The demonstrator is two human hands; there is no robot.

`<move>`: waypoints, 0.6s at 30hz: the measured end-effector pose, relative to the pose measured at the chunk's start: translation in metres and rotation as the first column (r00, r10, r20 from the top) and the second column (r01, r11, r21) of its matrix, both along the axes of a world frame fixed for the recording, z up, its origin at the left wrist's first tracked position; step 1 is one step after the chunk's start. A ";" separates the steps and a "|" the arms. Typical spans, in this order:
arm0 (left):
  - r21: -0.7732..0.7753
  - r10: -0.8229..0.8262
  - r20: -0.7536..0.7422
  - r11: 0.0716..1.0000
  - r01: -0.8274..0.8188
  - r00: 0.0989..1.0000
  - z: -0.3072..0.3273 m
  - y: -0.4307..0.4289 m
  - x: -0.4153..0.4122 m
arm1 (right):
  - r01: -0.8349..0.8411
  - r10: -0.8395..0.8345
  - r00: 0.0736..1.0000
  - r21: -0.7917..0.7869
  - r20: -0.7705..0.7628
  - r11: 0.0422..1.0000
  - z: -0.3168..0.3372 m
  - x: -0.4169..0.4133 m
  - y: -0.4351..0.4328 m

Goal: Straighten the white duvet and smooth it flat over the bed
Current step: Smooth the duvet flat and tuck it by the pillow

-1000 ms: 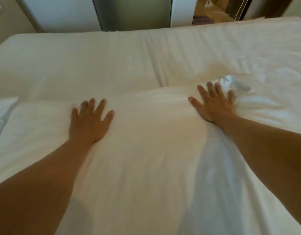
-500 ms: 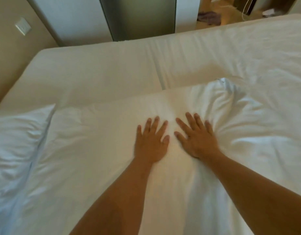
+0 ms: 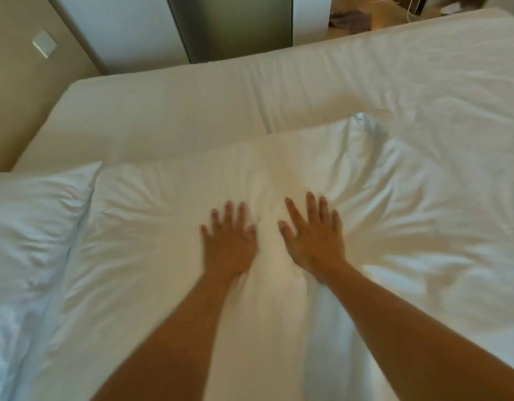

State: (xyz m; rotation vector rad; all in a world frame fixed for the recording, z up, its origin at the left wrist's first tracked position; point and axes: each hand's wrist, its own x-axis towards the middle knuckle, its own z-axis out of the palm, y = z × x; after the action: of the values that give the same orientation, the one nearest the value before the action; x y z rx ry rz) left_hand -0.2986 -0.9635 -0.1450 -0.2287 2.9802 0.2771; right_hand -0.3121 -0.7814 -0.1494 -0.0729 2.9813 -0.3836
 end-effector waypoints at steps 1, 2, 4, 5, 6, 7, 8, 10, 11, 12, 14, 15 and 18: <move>-0.016 -0.057 -0.013 0.998 0.056 0.998 -0.004 0.023 0.012 | -0.020 0.020 1.000 0.002 -0.006 1.000 -0.002 0.007 -0.002; -0.055 -0.115 -0.021 0.992 0.114 0.993 -0.007 0.034 0.023 | -0.039 0.039 0.999 0.022 -0.015 0.999 -0.004 0.010 0.005; -0.113 -0.170 0.003 0.979 0.169 0.985 -0.012 0.011 0.031 | -0.058 0.062 0.997 0.095 -0.040 0.994 -0.009 0.011 0.040; -0.147 -0.134 -0.003 0.980 0.132 0.991 -0.016 -0.012 0.036 | -0.047 0.054 0.997 0.131 -0.048 0.990 -0.012 0.012 0.065; -0.179 -0.075 -0.008 0.981 0.073 0.997 -0.017 -0.036 0.042 | -0.015 0.023 0.999 0.162 -0.042 0.987 -0.013 0.015 0.091; -0.204 0.003 -0.003 0.979 -0.004 1.000 -0.019 -0.059 0.051 | 0.021 -0.016 0.999 0.191 -0.029 0.981 -0.013 0.018 0.114; -0.220 0.082 0.028 0.973 -0.074 0.996 -0.016 -0.076 0.060 | 0.058 -0.056 0.998 0.215 -0.014 0.975 -0.010 0.022 0.133; -0.240 0.202 0.118 0.956 -0.170 0.972 -0.007 -0.086 0.078 | 0.110 -0.124 0.991 0.219 0.051 0.969 -0.001 0.028 0.146; -0.243 0.241 0.151 0.949 -0.201 0.959 -0.001 -0.080 0.085 | 0.123 -0.144 0.984 0.190 0.103 0.974 0.005 0.033 0.141; -0.236 0.247 0.162 0.950 -0.206 0.955 0.005 -0.066 0.088 | 0.127 -0.149 0.978 0.148 0.147 0.981 0.011 0.038 0.129; -0.178 0.162 0.135 0.975 -0.137 0.978 0.017 -0.023 0.091 | 0.072 -0.081 0.985 0.064 0.150 0.995 0.020 0.057 0.093; -0.124 0.095 0.115 0.989 -0.081 0.989 0.020 0.004 0.094 | 0.022 -0.024 0.993 0.023 0.112 0.999 0.020 0.072 0.072; -0.055 -0.070 0.067 0.996 0.073 0.995 0.018 0.068 0.117 | -0.077 0.077 0.997 -0.013 -0.003 0.997 0.008 0.114 0.038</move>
State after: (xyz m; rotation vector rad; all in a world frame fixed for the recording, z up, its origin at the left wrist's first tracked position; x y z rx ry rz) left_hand -0.1812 -0.8958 -0.1273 -0.1343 2.9268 0.1719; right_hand -0.1978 -0.7433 -0.1411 -0.1891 2.9681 -0.3938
